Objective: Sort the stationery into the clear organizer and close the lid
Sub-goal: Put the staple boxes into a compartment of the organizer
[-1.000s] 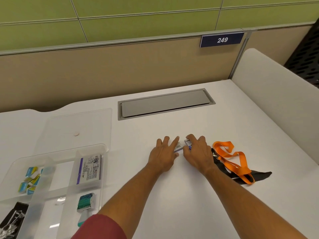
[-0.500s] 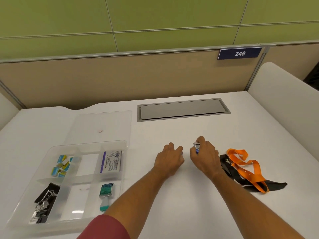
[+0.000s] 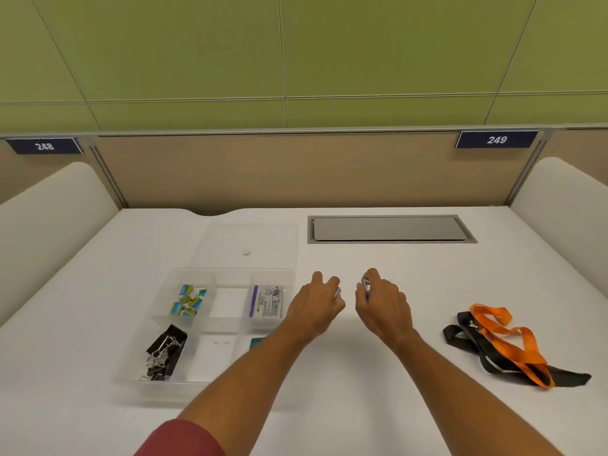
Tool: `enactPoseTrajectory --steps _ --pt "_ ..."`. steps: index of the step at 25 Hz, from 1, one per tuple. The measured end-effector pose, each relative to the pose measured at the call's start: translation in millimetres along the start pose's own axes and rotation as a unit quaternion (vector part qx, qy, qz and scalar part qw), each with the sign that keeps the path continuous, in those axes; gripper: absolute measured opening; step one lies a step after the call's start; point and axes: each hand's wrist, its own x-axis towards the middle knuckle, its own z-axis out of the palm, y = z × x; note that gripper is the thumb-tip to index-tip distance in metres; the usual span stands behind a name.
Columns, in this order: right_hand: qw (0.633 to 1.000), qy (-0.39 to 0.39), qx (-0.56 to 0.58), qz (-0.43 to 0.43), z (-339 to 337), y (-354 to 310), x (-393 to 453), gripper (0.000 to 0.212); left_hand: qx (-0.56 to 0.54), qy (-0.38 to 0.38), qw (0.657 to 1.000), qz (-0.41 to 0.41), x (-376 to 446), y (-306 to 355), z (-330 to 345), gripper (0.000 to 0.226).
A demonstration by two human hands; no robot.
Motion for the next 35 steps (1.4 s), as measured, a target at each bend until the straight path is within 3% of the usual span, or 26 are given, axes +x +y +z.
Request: enactPoseTrajectory --steps 14,25,35 --pt "0.997 -0.043 0.005 -0.066 62.8 -107.3 -14.9 0.020 0.032 0.009 0.997 -0.073 -46.7 -136.0 -55.9 0.024" --pt "0.994 -0.083 0.014 -0.070 92.5 -151.8 -18.3 0.031 0.059 0.027 0.993 -0.101 -46.0 -201.2 -51.9 0.029" --pt "0.997 -0.061 0.028 -0.048 94.8 -148.3 -12.1 0.030 0.163 -0.093 0.979 -0.081 -4.2 -199.7 -36.7 0.024"
